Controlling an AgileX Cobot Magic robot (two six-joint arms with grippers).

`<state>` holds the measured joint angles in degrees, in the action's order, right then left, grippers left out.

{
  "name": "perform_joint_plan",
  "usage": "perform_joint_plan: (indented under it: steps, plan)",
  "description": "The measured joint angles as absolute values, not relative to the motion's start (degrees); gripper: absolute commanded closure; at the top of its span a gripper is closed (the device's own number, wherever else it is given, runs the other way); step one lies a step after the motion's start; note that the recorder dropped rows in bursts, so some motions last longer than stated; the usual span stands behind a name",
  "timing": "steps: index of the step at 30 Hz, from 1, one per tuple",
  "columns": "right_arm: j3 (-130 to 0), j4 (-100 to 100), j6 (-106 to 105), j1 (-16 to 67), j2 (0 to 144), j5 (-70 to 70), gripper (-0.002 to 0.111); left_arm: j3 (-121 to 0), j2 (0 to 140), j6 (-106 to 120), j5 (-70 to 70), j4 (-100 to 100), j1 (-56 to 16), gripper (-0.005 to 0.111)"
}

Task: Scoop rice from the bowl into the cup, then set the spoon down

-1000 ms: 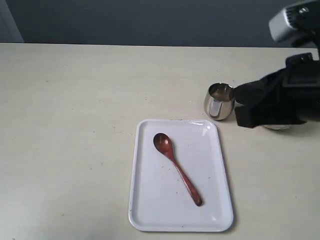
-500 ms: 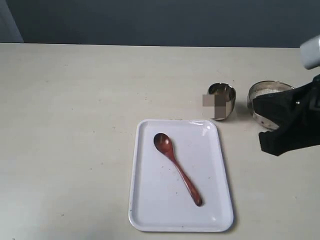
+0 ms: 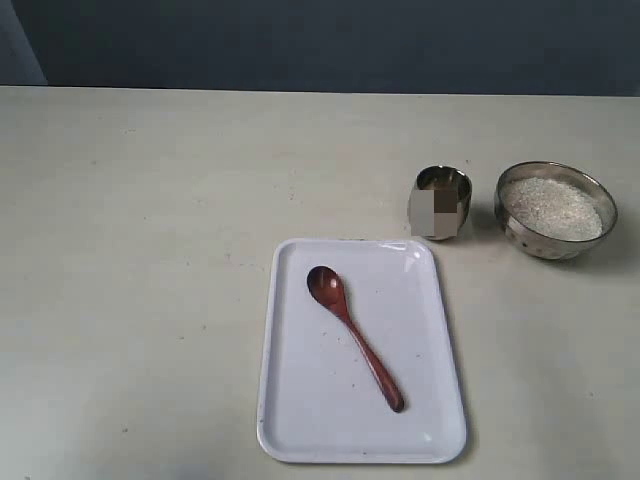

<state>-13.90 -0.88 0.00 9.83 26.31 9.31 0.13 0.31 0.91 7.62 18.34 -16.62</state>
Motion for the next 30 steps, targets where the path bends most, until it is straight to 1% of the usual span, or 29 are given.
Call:
perform_joint_plan:
  steps: [6, 11, 15, 30]
  plan:
    - [-5.38, 1.25, 0.00, -0.74, 11.06, 9.37, 0.108, 0.13, 0.31, 0.91, 7.62, 18.34, -16.62, 0.106]
    - [-1.63, 2.85, 0.00, -5.20, 1.85, 14.23, 0.108, 0.13, 0.31, 0.91, 7.62, 18.34, -16.62, 0.106]
    - [-0.27, 3.63, 0.00, -6.52, 0.42, 18.59, 0.108, 0.13, 0.31, 0.91, 7.62, 18.34, -16.62, 0.106]
    - [-0.13, 4.61, 0.00, -6.67, 0.38, 18.85, 0.108, 0.13, 0.31, 0.91, 7.62, 18.34, -16.62, 0.106]
